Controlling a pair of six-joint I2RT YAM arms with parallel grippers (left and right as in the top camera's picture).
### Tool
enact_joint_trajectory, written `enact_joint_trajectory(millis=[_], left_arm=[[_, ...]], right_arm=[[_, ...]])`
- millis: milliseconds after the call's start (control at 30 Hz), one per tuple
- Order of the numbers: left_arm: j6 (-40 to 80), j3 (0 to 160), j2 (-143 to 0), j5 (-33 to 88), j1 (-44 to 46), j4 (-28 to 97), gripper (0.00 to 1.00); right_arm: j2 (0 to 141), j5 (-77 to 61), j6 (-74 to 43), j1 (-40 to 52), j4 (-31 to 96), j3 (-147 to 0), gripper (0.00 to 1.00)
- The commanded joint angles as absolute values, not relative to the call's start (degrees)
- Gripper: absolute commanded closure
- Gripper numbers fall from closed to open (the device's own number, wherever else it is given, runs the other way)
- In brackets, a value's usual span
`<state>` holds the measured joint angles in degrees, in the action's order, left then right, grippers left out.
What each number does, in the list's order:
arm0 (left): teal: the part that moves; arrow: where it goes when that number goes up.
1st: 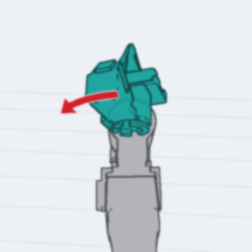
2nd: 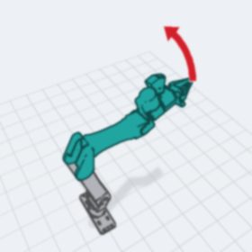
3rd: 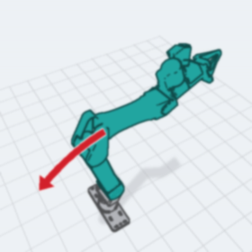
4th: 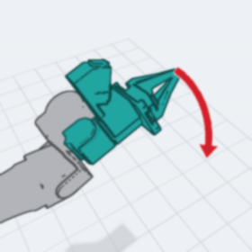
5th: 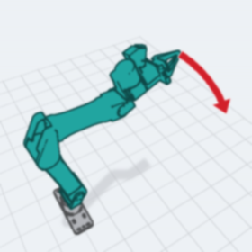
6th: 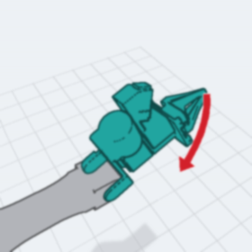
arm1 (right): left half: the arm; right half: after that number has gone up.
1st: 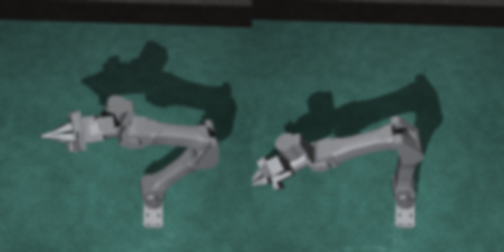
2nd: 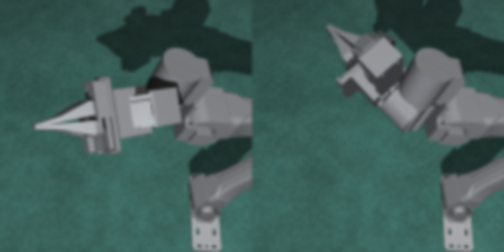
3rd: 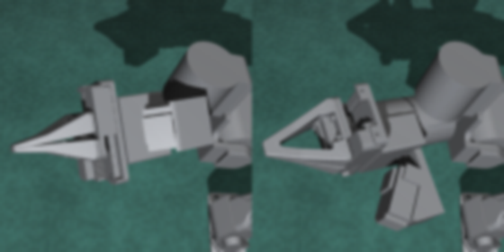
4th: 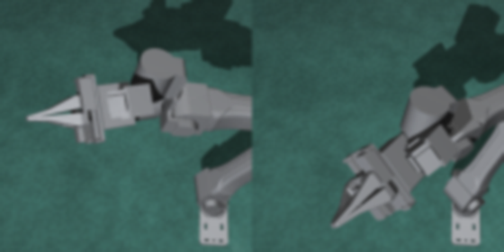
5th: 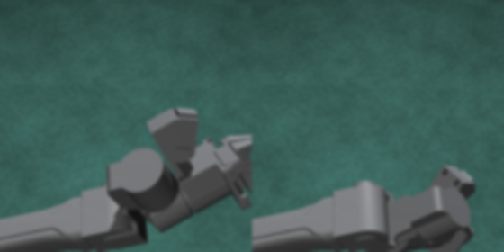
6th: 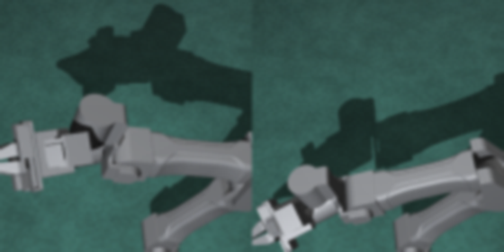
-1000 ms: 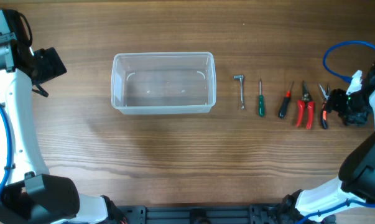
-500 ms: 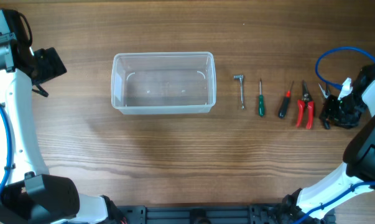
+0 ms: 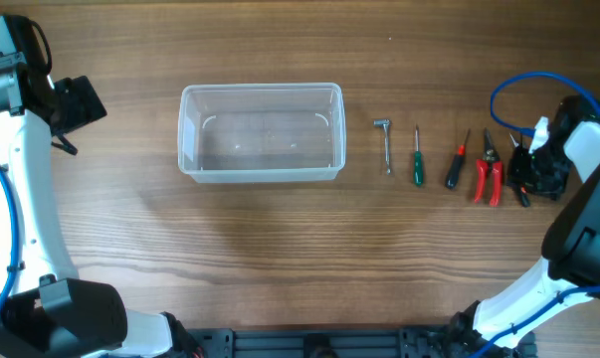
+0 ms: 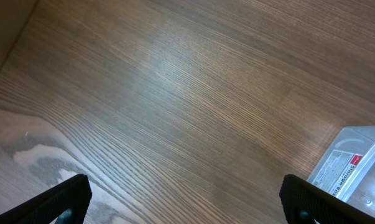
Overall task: Pack container
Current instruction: 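Lower the right gripper onto the orange-black pliers and grasp them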
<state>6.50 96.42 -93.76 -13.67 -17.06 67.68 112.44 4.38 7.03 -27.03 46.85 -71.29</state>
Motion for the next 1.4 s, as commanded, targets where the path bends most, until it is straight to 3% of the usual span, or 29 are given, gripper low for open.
enact_joint_trajectory(millis=[0, 233, 433, 800, 1000, 1233, 1367], left_arm=[[6.42, 96.38, -93.91, -14.0, -17.26, 67.53, 0.0], [6.42, 96.38, -93.91, -13.98, -17.26, 67.53, 0.0], [6.42, 96.38, -93.91, -14.0, -17.26, 67.51, 0.0], [6.42, 96.38, -93.91, -13.98, -17.26, 67.53, 0.0], [6.42, 96.38, -93.91, -13.98, -17.28, 67.53, 0.0], [6.42, 96.38, -93.91, -13.98, -17.28, 67.53, 0.0], [6.42, 96.38, -93.91, -14.0, -17.26, 67.53, 0.0]], right_arm=[[113.06, 5.61, 7.94, -25.71, 46.68, -70.85, 0.58], [113.06, 4.45, 7.42, -25.74, 47.27, -70.85, 0.62], [113.06, 2.55, 7.38, -25.74, 47.2, -70.85, 0.53], [113.06, 2.5, 7.33, -28.1, 46.7, -70.85, 0.53], [113.06, 2.55, 7.51, -28.53, 45.89, -70.85, 0.63], [113.06, 2.17, 7.42, -28.53, 45.54, -70.85, 0.96], [113.06, -1.32, 7.51, -28.53, 45.39, -70.85, 0.96]])
